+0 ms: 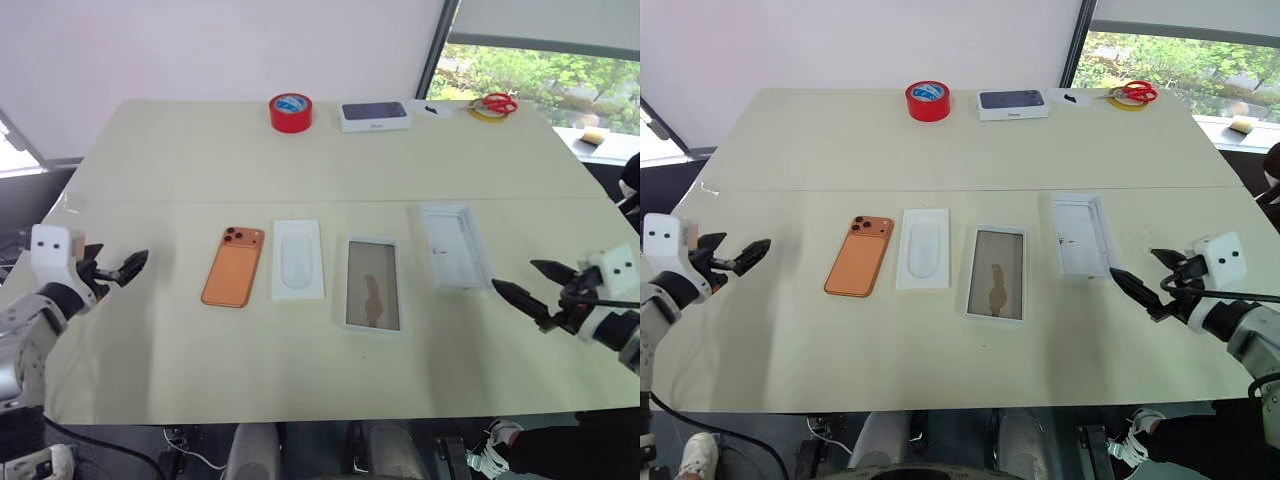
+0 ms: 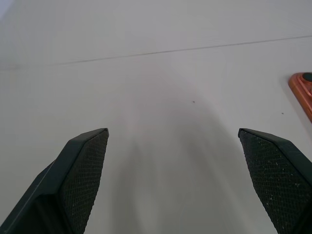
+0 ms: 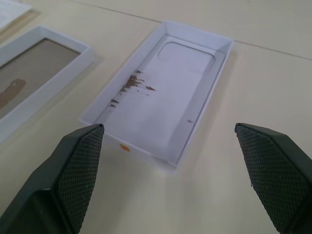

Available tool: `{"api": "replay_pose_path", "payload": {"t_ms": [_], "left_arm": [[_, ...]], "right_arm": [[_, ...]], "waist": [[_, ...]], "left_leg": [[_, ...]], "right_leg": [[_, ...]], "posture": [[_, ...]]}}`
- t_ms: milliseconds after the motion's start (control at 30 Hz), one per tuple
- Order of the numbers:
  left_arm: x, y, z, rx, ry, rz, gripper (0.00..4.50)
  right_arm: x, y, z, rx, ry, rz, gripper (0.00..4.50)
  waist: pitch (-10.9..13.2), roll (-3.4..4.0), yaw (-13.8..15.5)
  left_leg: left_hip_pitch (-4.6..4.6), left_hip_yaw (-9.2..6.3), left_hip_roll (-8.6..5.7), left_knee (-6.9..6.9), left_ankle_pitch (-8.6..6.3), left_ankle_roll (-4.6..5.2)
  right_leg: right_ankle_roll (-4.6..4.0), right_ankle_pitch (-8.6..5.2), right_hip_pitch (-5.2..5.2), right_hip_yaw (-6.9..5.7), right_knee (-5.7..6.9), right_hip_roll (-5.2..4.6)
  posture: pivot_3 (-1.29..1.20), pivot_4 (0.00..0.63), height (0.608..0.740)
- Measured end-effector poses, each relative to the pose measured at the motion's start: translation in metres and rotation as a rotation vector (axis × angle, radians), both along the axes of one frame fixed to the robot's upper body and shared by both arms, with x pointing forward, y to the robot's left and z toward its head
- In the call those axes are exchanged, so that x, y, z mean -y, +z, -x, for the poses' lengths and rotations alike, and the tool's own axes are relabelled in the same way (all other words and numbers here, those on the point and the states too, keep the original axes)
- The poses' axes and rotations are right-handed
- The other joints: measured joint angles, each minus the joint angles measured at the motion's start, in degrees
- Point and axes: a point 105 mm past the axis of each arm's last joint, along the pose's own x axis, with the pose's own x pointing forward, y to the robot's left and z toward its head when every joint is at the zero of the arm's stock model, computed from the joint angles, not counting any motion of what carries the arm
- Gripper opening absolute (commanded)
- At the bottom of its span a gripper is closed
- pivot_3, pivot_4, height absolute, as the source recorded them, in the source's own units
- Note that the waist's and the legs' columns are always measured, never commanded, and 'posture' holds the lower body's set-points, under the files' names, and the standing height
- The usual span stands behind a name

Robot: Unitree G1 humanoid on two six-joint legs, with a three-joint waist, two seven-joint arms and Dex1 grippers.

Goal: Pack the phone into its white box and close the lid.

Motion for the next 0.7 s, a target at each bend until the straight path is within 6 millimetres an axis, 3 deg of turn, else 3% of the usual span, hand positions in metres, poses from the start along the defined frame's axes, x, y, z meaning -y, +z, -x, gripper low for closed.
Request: {"api": "replay_pose_path", "payload": {"t_ms": [400,500,700], "left_arm": [[0.006,-0.004,0.0,-0.007,0.0,0.019,4.48],[0.026,-0.004,-0.004,0.01,-0.052,0.057,4.48],[0.094,-0.003,-0.017,0.022,-0.252,0.153,4.48]], "right_arm": [[-0.013,0.003,-0.004,0.025,0.043,-0.008,4.5],[-0.023,0.007,-0.01,0.043,0.078,-0.001,4.5],[-0.058,0.022,-0.024,0.096,0.179,0.02,4.5]], "waist": [[0.0,0.0,0.0],[0.0,0.0,0.0],[0.0,0.0,0.0]], "left_leg": [[0.0,0.01,0.0,0.01,0.0,0.0],[0.0,-0.01,0.0,0.02,0.0,0.0],[0.0,-0.01,-0.01,0.04,0.01,0.01]], "right_leg": [[0.0,0.0,0.01,0.0,0.0,0.0],[0.0,0.0,0.03,0.0,0.01,0.01],[0.01,0.01,0.05,0.0,0.03,0.03]], "posture": [[0.0,0.15,0.73],[0.0,0.15,0.73],[0.0,0.15,0.73]]}}
